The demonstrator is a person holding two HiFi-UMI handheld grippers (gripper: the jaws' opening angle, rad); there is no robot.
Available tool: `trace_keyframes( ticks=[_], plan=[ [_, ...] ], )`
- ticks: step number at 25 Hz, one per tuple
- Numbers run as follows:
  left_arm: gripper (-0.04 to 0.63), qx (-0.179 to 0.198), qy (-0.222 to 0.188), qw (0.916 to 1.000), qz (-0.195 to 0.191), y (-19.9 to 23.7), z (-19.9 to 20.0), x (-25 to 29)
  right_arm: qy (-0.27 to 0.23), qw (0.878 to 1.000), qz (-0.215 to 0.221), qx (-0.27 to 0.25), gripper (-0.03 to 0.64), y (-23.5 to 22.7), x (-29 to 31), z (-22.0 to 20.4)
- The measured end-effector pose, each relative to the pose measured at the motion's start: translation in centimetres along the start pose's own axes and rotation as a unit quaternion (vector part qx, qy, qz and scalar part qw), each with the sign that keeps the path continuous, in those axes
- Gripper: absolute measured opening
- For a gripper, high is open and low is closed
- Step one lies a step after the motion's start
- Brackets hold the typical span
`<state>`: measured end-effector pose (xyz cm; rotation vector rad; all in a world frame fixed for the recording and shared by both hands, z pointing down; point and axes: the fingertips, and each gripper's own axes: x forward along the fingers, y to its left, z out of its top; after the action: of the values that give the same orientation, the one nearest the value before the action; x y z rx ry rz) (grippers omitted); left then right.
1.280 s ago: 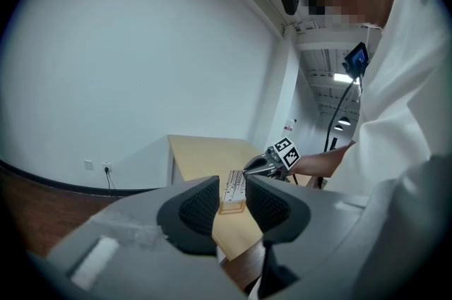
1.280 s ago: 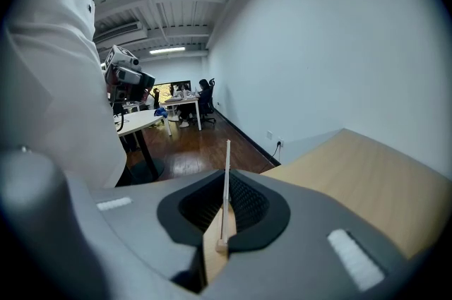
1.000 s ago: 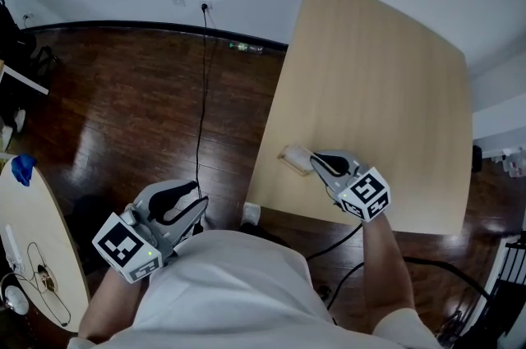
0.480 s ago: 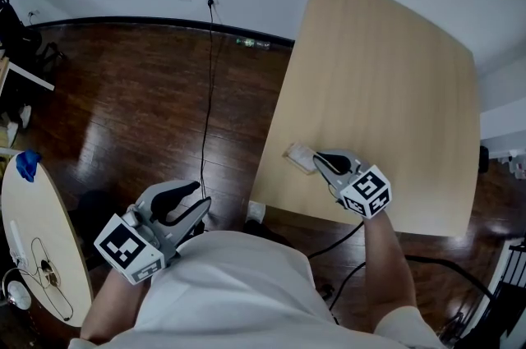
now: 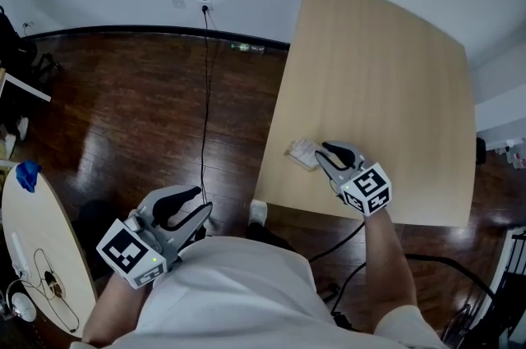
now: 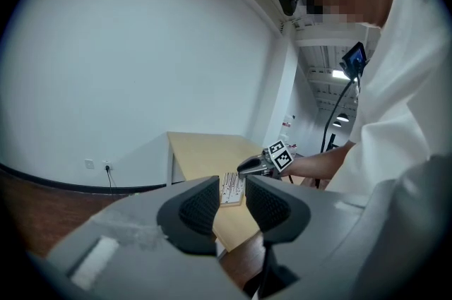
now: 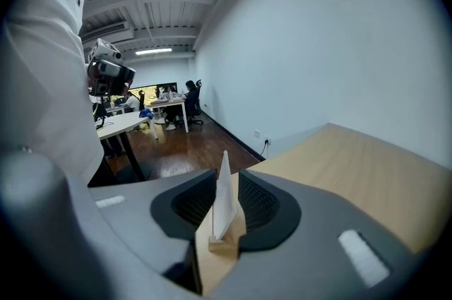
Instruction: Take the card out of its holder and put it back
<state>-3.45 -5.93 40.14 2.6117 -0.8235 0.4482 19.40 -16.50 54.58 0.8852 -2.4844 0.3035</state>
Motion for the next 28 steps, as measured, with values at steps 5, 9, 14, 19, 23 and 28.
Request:
trace_keyframes(
  ticks=[5, 9, 14, 19, 23, 28],
  plan=[
    [0.124, 0.013, -0.007, 0.9997, -0.021, -0.3, -1.0, -2.5, -0.030, 0.997, -0.076, -0.008, 0.119, 0.9, -2.9, 3.2],
    [0.124, 0.017, -0.017, 0.9987, -0.044, -0.9, -2.1, -5.1, -0.041, 0.992, -0.119, -0.002, 0.124, 4.8, -5.4, 4.5],
    [0.123, 0.031, -0.028, 0.9967, -0.070, -1.6, -3.4, -8.6, -0.043, 0.985, -0.166, 0.022, 0.127, 11.8, -8.4, 4.5],
    [0.123, 0.039, -0.031, 0.9946, -0.091, -2.5, -5.4, -12.6, -0.045, 0.977, -0.201, 0.050, 0.132, 20.7, -11.0, 3.7],
    [0.123, 0.041, -0.030, 0.9931, -0.106, -3.1, -6.8, -15.2, -0.056, 0.970, -0.226, 0.076, 0.132, 27.1, -13.3, 3.3],
    [0.123, 0.050, -0.035, 0.9908, -0.121, -3.8, -8.2, -17.5, -0.061, 0.961, -0.251, 0.096, 0.133, 33.3, -15.5, 2.6]
  ],
)
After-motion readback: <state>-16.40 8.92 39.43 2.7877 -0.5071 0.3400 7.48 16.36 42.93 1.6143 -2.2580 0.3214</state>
